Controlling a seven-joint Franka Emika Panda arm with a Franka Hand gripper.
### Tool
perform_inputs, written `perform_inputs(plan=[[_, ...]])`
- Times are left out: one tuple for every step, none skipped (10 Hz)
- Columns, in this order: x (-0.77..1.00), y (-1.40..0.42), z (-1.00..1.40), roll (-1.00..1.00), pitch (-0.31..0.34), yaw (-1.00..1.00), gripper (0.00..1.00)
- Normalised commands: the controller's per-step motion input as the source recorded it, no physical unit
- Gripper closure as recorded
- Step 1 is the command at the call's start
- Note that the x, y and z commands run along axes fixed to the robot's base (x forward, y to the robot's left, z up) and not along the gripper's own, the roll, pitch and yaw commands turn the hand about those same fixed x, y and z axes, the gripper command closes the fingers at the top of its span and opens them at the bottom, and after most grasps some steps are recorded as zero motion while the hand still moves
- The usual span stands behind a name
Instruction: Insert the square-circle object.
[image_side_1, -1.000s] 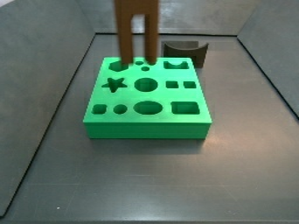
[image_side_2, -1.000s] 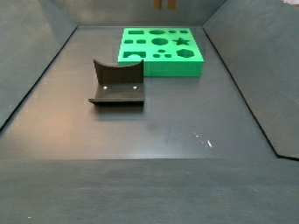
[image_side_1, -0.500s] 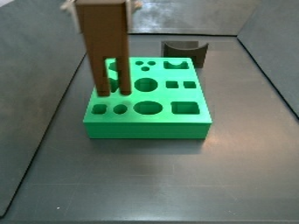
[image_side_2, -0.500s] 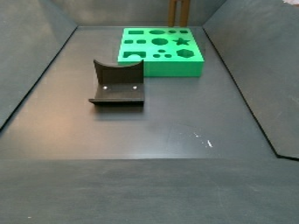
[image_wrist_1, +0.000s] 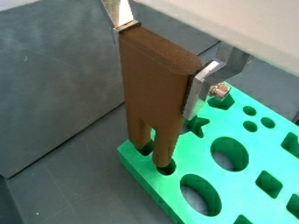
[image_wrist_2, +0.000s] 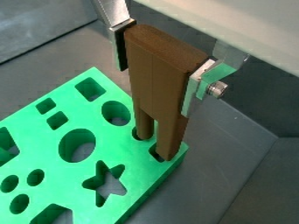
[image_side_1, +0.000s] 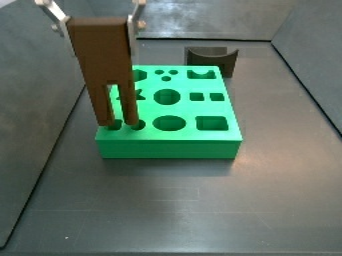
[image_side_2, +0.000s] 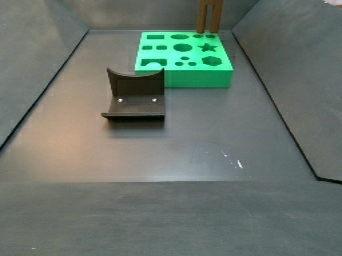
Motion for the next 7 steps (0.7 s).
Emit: perform_inputs(plan=[[0.36,-0.01,-0.28,0.18,0.107,-0.06,1.00],[0.37,0.00,-0.30,0.18,0.114,-0.07,1.00],[0.29,0.00,-0.33,0.11,0.073,-0.07,1.00],[0.23,-0.08,-0.31,0.03,0.014,-0.14,1.00],[0.05,-0.07,-0.39,0.03,-0.006,-0.16,1.00],[0.00,-0.02,-0.47,0.04,-0.037,-0.12,1.00],[-0.12,0.00,-0.53,0.01,-0.176,0.00,1.00]])
